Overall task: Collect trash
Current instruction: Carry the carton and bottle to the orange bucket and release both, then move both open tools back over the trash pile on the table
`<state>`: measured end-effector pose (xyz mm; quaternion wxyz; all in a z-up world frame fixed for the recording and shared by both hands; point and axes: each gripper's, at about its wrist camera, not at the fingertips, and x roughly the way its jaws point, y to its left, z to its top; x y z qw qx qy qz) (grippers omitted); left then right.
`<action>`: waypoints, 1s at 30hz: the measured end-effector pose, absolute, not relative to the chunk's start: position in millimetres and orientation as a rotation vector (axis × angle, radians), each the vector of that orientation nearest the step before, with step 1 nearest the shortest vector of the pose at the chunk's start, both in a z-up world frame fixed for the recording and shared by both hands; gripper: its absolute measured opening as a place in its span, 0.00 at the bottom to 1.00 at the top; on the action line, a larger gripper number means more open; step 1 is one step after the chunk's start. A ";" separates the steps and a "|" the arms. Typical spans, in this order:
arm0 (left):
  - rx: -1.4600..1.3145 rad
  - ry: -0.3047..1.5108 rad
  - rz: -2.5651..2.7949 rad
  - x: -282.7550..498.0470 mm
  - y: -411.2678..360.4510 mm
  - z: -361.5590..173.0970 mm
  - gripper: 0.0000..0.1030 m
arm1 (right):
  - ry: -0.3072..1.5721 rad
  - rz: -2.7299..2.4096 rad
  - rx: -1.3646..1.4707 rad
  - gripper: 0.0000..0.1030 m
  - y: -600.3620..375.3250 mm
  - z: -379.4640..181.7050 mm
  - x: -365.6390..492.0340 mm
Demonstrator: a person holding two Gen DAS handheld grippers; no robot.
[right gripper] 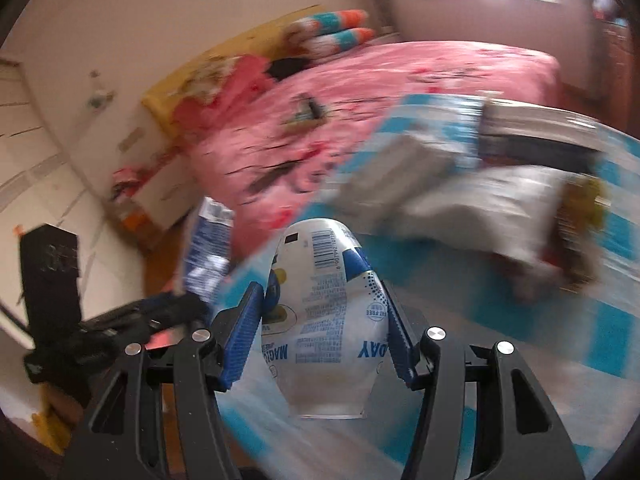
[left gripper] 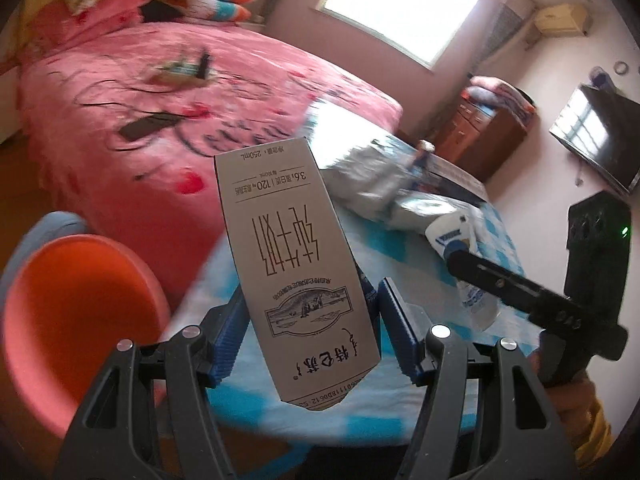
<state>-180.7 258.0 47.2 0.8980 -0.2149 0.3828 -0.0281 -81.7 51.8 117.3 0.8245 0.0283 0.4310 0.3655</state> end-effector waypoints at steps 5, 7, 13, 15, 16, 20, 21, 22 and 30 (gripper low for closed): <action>-0.492 0.802 0.093 -211.1 312.5 32.4 0.63 | 0.954 0.930 0.047 0.57 127.2 113.3 -85.4; -0.510 0.815 0.159 -223.2 333.7 22.8 0.63 | 0.970 0.984 0.038 0.57 158.2 110.5 -85.0; -0.539 0.848 0.302 -248.6 380.1 -8.1 0.63 | 1.016 1.094 0.001 0.58 235.1 95.6 -90.7; -0.538 0.861 0.343 -252.5 391.7 -17.9 0.65 | 1.043 1.119 -0.013 0.59 255.6 86.3 -91.7; -0.532 0.870 0.373 -254.1 397.3 -23.3 0.66 | 1.050 1.120 -0.017 0.66 261.1 82.4 -91.5; -0.485 0.855 0.479 -263.9 411.1 -30.6 0.81 | 1.047 1.089 -0.025 0.82 268.0 77.6 -98.1; -0.480 0.851 0.495 -265.7 414.5 -31.3 0.81 | 1.038 1.075 -0.026 0.82 263.4 78.9 -97.8; -0.479 0.847 0.500 -266.5 416.5 -30.8 0.81 | 1.022 1.054 -0.028 0.83 256.7 81.2 -97.7; -0.396 0.704 0.458 -272.0 399.8 -9.1 0.82 | 0.884 0.905 0.000 0.88 190.2 101.5 -94.3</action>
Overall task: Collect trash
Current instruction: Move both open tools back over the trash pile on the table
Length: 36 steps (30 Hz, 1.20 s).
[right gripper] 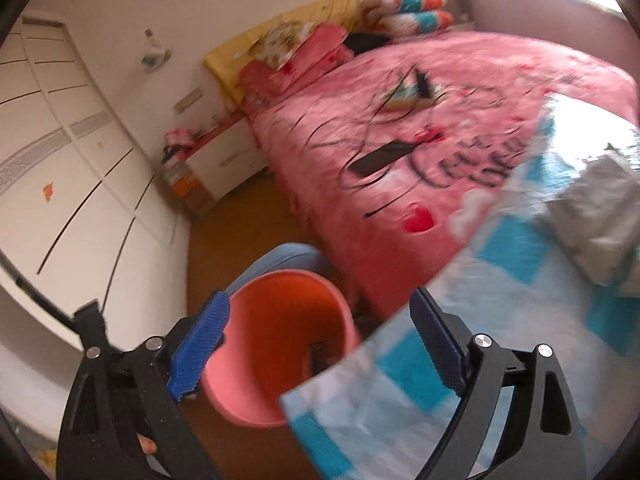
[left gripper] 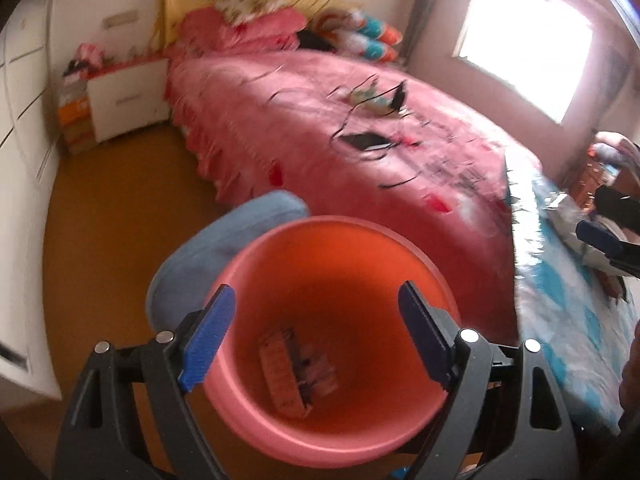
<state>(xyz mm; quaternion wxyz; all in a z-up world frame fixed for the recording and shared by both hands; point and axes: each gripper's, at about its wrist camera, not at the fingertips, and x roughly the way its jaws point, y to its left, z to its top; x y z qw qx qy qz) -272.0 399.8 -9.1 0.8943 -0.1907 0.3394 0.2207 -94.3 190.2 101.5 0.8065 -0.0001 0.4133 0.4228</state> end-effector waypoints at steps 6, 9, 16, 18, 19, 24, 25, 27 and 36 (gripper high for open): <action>-0.322 0.692 0.376 -255.4 371.2 2.7 0.82 | 0.804 0.842 -0.011 0.91 151.3 106.2 -105.7; -0.233 0.773 0.387 -242.4 348.3 6.5 0.82 | 0.785 0.814 -0.018 0.91 133.6 102.0 -109.5; -0.218 0.801 0.340 -228.7 316.0 16.9 0.82 | 0.751 0.775 0.036 0.91 93.8 97.4 -110.4; -0.214 0.807 0.321 -225.7 306.2 19.2 0.82 | 0.736 0.751 0.070 0.94 79.4 98.6 -107.8; -0.212 0.807 0.314 -224.5 302.0 20.0 0.82 | 0.733 0.744 0.084 0.94 74.6 99.7 -108.0; -0.189 0.804 0.271 -215.7 277.7 23.0 0.82 | 0.709 0.704 0.141 0.94 46.3 100.4 -102.9; -0.174 0.810 0.267 -213.0 271.8 23.5 0.82 | 0.703 0.698 0.143 0.94 41.6 100.4 -102.6; -0.157 0.822 0.256 -208.7 263.8 23.9 0.82 | 0.688 0.694 0.147 0.94 35.0 101.6 -102.4; -0.124 0.833 0.182 -191.7 230.2 31.1 0.82 | 0.642 0.695 0.167 0.95 6.6 106.7 -101.5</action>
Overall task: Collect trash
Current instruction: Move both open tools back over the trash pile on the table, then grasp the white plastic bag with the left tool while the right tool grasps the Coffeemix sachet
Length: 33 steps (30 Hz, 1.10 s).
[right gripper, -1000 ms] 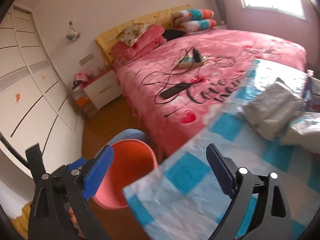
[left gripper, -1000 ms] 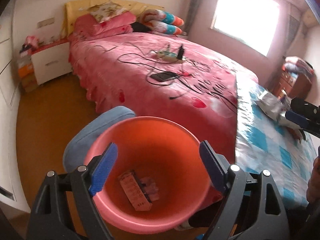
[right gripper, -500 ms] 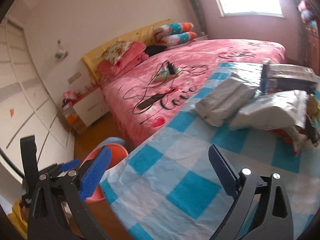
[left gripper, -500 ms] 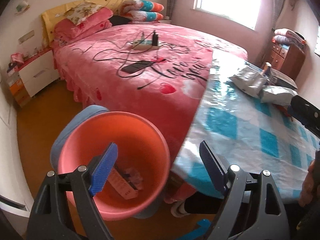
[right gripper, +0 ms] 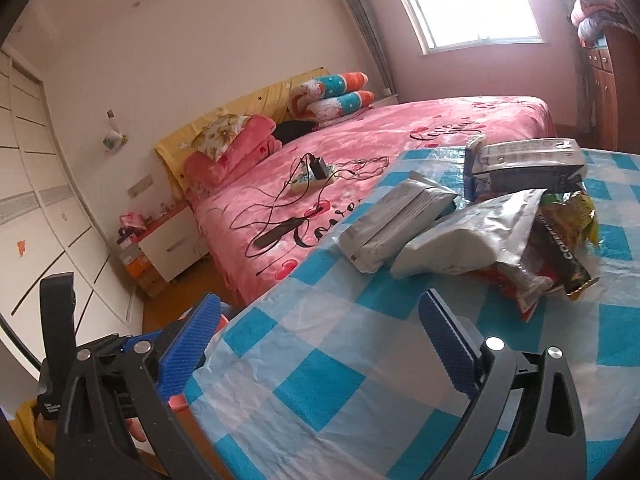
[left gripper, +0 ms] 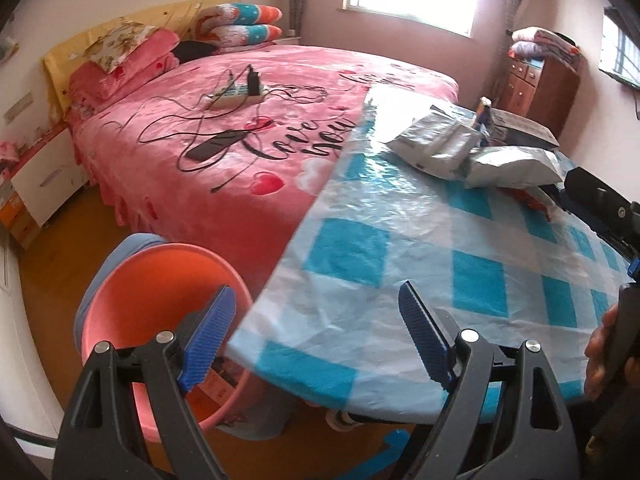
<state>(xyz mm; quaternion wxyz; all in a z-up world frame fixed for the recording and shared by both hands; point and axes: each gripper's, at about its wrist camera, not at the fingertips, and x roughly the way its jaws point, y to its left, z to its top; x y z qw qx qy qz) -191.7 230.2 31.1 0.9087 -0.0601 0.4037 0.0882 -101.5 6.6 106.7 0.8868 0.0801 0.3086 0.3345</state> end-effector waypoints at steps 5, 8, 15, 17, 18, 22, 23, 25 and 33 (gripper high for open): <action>-0.143 0.852 0.153 -183.6 217.1 30.4 0.82 | 0.646 0.684 0.215 0.95 -13.0 107.3 -96.2; -0.148 0.863 0.137 -179.5 208.5 30.8 0.82 | 0.642 0.655 0.231 0.95 -27.5 108.0 -93.1; -0.156 0.874 0.089 -168.3 187.4 34.2 0.82 | 0.679 0.558 0.278 0.95 -61.6 103.5 -77.0; -0.159 0.879 0.069 -163.6 179.7 36.2 0.82 | 0.688 0.522 0.281 0.95 -71.1 102.9 -73.3; -0.160 0.879 0.058 -161.3 175.4 37.5 0.82 | 0.686 0.500 0.280 0.95 -76.8 103.1 -71.4; -0.175 0.881 0.015 -152.3 160.2 43.6 0.82 | 0.683 0.440 0.295 0.95 -99.3 103.9 -61.6; -0.190 0.886 0.000 -148.9 156.8 44.7 0.82 | 0.683 0.436 0.303 0.95 -103.7 104.7 -59.6; -0.238 0.895 -0.036 -140.5 151.9 47.1 0.82 | 0.686 0.410 0.333 0.95 -117.9 103.4 -52.6; -0.554 0.941 -0.173 -95.6 130.5 50.1 0.82 | 0.714 0.375 0.401 0.95 -159.9 95.0 -17.0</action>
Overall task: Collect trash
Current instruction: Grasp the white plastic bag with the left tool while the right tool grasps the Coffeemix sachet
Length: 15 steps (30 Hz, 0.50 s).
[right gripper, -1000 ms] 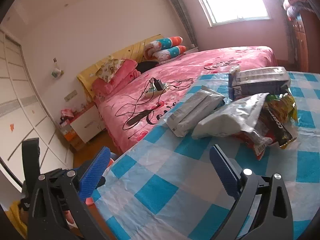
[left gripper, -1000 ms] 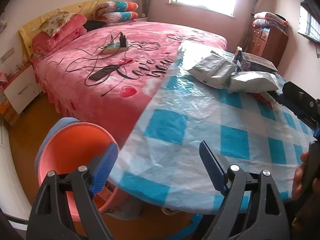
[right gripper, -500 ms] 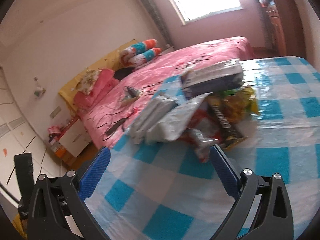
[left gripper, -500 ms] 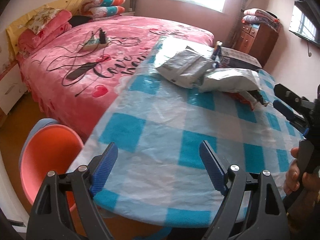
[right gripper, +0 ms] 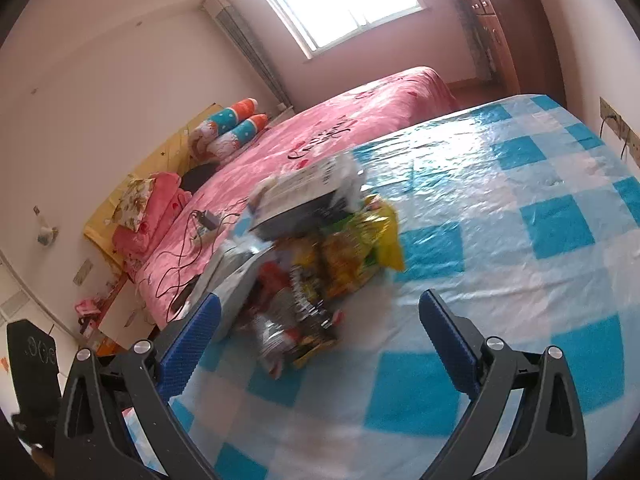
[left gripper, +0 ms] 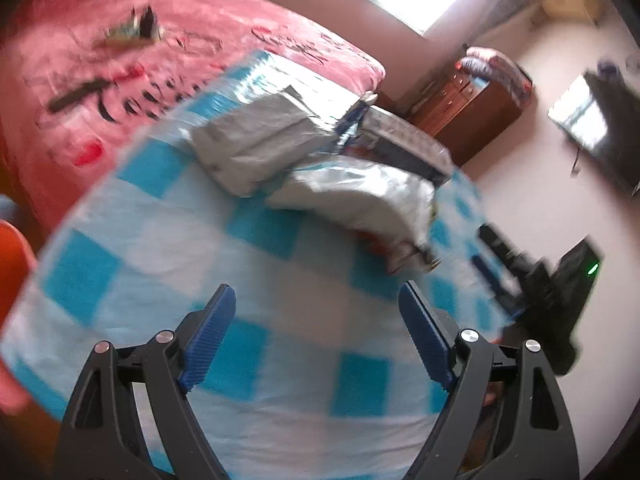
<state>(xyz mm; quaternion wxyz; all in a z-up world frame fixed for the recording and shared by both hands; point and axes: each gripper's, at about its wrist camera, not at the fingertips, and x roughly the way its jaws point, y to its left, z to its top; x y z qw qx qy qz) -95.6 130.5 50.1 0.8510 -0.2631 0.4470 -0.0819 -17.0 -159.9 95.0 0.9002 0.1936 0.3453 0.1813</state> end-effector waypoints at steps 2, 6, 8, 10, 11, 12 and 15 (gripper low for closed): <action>-0.622 0.946 -0.195 -84.9 124.8 50.4 0.82 | 0.739 0.392 0.419 0.95 -161.3 90.1 -8.4; -0.743 0.940 -0.206 -60.0 116.4 50.4 0.82 | 0.807 0.459 0.442 0.94 -153.8 78.4 9.9; -0.768 0.946 -0.192 -47.5 113.8 49.3 0.82 | 0.813 0.476 0.428 0.86 -149.1 76.2 13.0; -0.770 0.951 -0.176 -36.5 111.6 48.3 0.82 | 0.828 0.491 0.417 0.77 -144.4 74.5 16.6; -0.771 0.959 -0.162 -31.3 111.0 46.9 0.82 | 0.836 0.504 0.412 0.76 -141.2 73.2 17.3; -0.775 0.969 -0.149 -25.7 110.7 44.9 0.82 | 0.841 0.509 0.406 0.75 -138.6 73.2 17.3; -0.797 0.997 -0.114 -13.2 111.7 36.5 0.82 | 0.841 0.542 0.376 0.71 -130.5 75.0 14.3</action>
